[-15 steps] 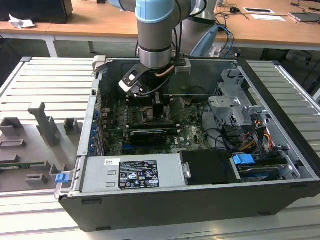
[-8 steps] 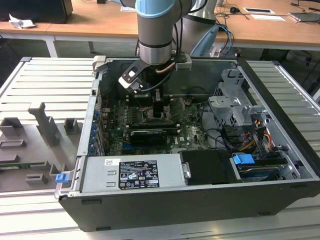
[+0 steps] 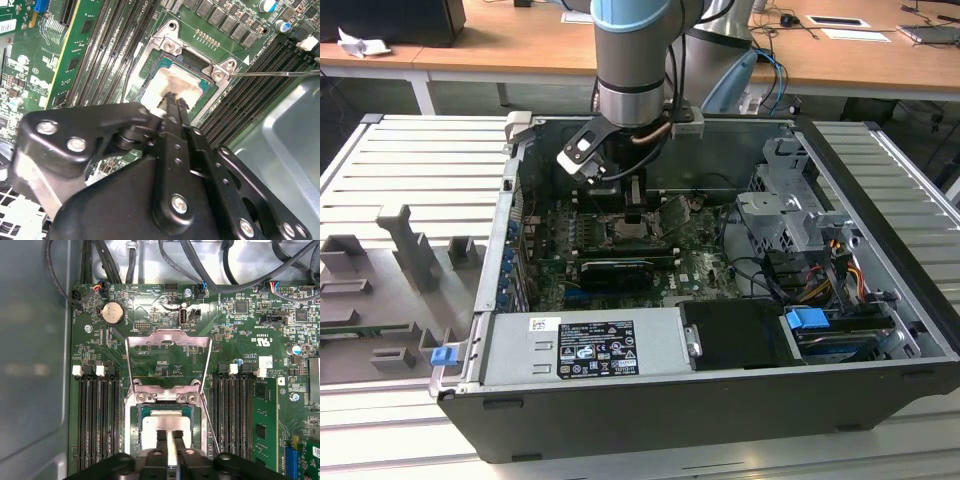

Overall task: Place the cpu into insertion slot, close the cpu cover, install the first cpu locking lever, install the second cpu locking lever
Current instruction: 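Place the cpu into insertion slot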

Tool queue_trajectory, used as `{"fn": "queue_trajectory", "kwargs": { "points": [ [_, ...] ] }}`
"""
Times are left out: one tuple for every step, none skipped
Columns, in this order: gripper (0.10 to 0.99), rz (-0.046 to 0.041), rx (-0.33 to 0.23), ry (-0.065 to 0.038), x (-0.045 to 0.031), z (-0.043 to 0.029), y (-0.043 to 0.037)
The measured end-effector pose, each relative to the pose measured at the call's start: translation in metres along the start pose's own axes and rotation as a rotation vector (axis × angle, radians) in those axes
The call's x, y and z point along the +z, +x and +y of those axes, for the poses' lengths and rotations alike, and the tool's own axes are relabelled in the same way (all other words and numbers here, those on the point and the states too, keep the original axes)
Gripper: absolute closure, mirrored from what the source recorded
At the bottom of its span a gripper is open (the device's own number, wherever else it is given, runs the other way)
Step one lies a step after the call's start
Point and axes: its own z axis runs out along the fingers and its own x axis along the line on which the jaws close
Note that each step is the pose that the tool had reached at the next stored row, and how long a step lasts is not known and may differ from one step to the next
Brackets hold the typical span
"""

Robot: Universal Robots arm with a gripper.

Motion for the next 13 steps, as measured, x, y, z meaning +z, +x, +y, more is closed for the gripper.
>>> {"fn": "queue_trajectory", "kwargs": {
  "points": [
    [0.98,-0.0002,0.0,0.0,-0.0006,0.0,0.0],
    [0.98,-0.0001,0.0,0.0,-0.001,0.0001,0.0],
    [0.98,0.0,0.0,0.0,-0.0013,0.0001,0.0],
    [0.98,0.0002,0.0,0.0,-0.0019,0.0002,0.0],
    [0.98,0.0002,0.0,0.0,-0.0021,0.0002,0.0],
    [0.98,0.0001,0.0,0.0,-0.0023,0.0002,0.0],
    [0.98,0.0,0.0,0.0,-0.0028,0.0002,0.0],
    [0.98,0.0002,0.0,0.0,-0.0029,0.0002,0.0],
    [0.98,0.0,0.0,0.0,-0.0031,0.0002,0.0],
    [0.98,0.0001,0.0,0.0,-0.0032,0.0002,0.0],
    [0.98,0.0001,0.0,0.0,-0.0032,0.0002,0.0],
    [0.98,0.0001,0.0,0.0,-0.0033,0.0003,0.0],
    [0.98,0.0001,0.0,0.0,-0.0033,0.0003,0.0]
  ]
}}
